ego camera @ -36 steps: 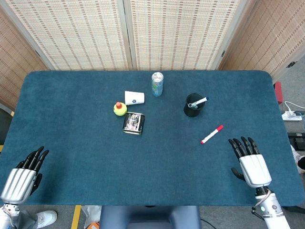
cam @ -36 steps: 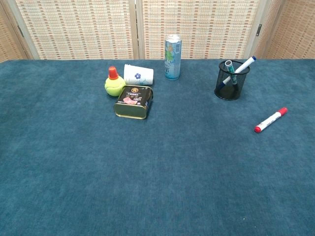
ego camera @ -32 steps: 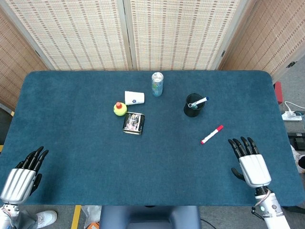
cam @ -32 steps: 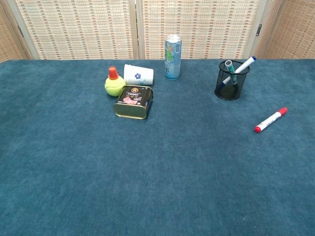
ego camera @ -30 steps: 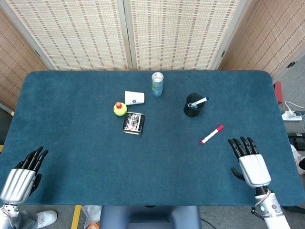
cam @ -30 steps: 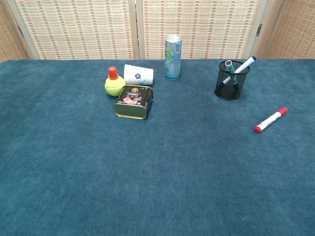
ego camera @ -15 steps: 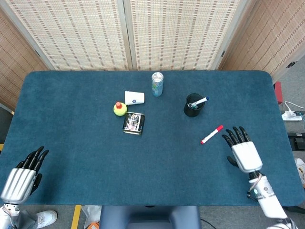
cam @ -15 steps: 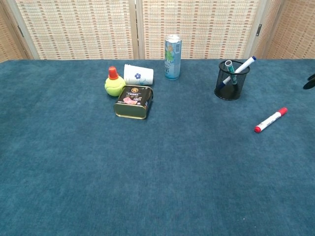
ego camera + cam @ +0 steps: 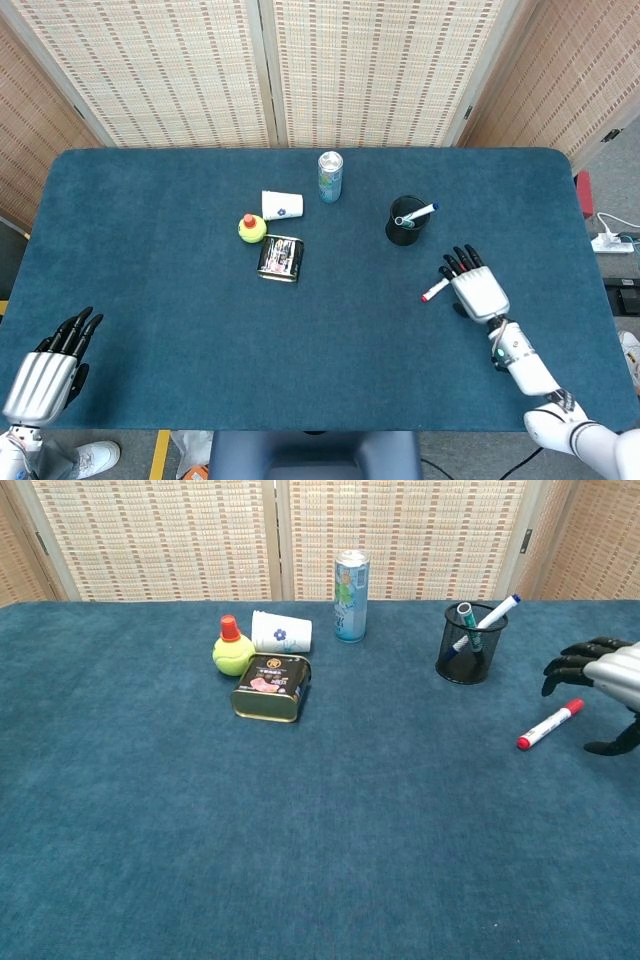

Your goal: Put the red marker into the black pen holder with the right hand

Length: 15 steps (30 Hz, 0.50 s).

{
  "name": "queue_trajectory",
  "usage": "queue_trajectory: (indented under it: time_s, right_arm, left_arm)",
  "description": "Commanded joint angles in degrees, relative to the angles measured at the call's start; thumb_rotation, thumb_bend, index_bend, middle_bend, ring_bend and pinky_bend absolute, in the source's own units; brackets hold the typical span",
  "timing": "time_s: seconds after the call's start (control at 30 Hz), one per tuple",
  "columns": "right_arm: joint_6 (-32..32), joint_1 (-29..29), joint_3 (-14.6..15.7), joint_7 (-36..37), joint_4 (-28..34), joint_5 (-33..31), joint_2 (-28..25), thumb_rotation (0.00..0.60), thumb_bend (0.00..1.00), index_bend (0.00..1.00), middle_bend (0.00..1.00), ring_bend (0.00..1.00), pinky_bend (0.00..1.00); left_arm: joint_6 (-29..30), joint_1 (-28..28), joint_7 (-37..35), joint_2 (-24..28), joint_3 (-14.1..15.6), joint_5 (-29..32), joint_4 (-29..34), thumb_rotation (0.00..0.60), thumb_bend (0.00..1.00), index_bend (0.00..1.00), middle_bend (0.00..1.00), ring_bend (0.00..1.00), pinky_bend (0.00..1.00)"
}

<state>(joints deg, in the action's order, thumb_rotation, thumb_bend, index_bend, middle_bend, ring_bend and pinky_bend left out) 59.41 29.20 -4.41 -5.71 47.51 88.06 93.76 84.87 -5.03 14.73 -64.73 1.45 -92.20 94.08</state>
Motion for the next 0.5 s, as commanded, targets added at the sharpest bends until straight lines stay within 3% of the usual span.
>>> queue_trajectory:
  time_s: [0.03, 0.5]
  right_arm:
    - [-0.77, 1.01, 0.26, 1.16, -2.75, -0.23, 2.16, 0.600, 0.14, 0.31, 0.16, 0.07, 0.10]
    - [-2.82, 2.53, 0.10, 0.26, -10.37, -2.43, 7.04, 0.600, 0.18, 0.40, 0.19, 0.12, 0.16]
  left_arm:
    - [-0.08, -0.04, -0.01, 0.00, -0.05, 0.11, 0.02, 0.600, 0.46, 0.07, 0.00, 0.11, 0.39]
    - [-0.26, -0.11, 0.23, -0.05, -0.06, 0.28, 0.04, 0.600, 0.46, 0.07, 0.00, 0.13, 0.39]
